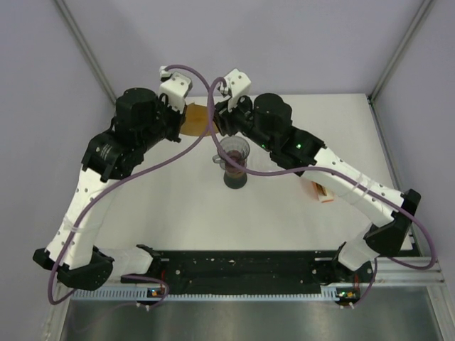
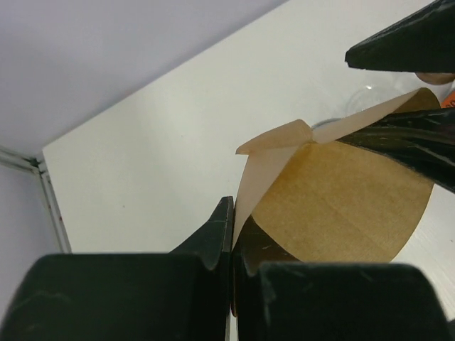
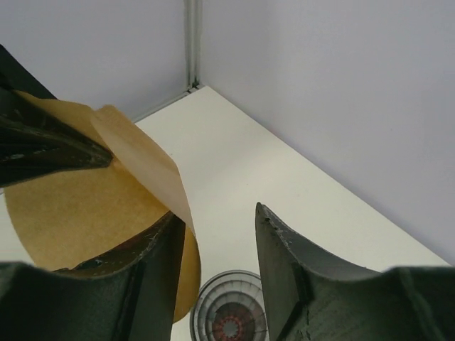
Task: Place the coffee filter in the dripper
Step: Place the coffee filter in the coffee dripper.
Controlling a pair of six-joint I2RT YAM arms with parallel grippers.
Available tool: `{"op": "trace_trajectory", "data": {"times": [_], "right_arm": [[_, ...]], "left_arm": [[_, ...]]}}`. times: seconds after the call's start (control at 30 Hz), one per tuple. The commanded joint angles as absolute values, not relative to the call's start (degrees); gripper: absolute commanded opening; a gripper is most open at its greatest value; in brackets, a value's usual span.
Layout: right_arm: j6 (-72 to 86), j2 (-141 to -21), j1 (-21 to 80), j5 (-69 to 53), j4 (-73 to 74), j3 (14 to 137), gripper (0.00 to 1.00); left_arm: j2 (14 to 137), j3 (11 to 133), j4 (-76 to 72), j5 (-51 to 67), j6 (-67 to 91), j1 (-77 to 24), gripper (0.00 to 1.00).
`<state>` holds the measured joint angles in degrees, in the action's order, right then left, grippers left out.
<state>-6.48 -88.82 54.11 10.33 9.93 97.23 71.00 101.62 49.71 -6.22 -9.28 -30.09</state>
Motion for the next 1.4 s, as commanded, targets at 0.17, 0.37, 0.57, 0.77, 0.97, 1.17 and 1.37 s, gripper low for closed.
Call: {"op": "trace_trajectory", "data": {"times": [0.17,0.37,0.57,0.77,0.97,1.17,1.37], "right_arm": [[-4.6,-85.5,53.4,8.6,14.6,95.0,0.44],[-3.6,-86.3,52.9,12.7,18.2,94.7,0.31],[1.9,-84.8,48.4,8.4,19.3,91.0,0.00],[6.1,-84.8,45.1,4.6,19.8,88.0,0.00],[10.4,-86.0,41.5,1.2,20.4,87.1,0.00],[12.0,-89.4,40.3,-2.2,22.2,87.3,0.00],[12.0,-93.1,40.2,-2.7,23.9,88.5,0.00]], "left_arm": [[75.1,104.1,52.6,4.7,-0.4,-29.8,0.00],[77.8,105.3,53.3,6.4,-0.1,-29.8,0.00],[80.2,105.2,53.2,9.0,2.1,-29.8,0.09],[82.0,105.8,51.9,10.6,3.0,-29.5,0.38],[83.6,109.1,51.2,11.2,2.5,-28.1,0.50],[83.1,105.4,50.6,10.5,4.0,-26.0,0.55],[82.8,101.0,48.7,11.5,5.4,-24.2,0.58]]}}
